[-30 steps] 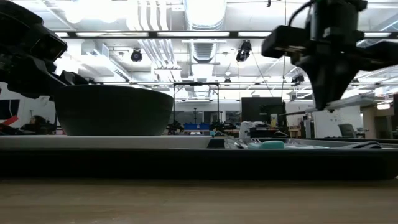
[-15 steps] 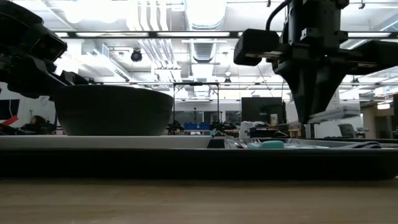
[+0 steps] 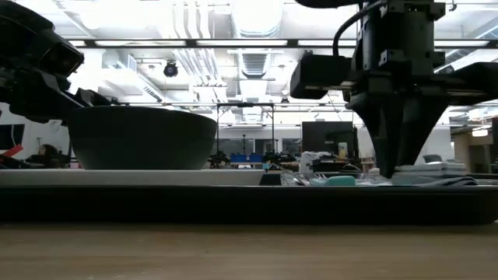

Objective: Set up tray
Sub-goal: Put the blue patterned knife on top of the gray napkin to the right of the blue patterned fork

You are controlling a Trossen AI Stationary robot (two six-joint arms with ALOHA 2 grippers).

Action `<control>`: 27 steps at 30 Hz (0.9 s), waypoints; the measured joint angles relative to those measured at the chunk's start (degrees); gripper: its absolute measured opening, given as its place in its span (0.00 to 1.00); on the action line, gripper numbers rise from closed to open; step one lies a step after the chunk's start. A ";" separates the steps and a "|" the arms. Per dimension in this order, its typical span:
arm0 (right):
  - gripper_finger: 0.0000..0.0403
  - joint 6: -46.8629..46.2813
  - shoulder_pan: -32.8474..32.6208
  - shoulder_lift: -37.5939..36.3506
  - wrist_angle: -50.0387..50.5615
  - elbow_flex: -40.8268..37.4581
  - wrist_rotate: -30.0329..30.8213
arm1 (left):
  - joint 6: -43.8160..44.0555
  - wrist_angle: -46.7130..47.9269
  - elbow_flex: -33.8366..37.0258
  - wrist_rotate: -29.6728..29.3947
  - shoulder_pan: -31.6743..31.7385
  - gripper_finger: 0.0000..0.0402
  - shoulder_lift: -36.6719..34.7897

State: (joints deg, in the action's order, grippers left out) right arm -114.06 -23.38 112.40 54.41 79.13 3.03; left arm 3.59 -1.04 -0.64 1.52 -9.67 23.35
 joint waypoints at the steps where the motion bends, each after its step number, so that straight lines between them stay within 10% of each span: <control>1: 0.04 0.01 0.02 0.00 0.10 -0.08 0.07 | 0.00 0.00 0.00 0.00 -0.01 0.25 -0.02; 27: 0.05 0.74 0.71 2.47 -6.79 -5.13 3.77 | -0.01 -0.01 0.00 0.00 0.00 0.25 -0.02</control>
State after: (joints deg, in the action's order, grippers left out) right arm -113.32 -22.67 114.87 47.62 74.00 6.79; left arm 3.58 -1.05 -0.64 1.52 -9.67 23.33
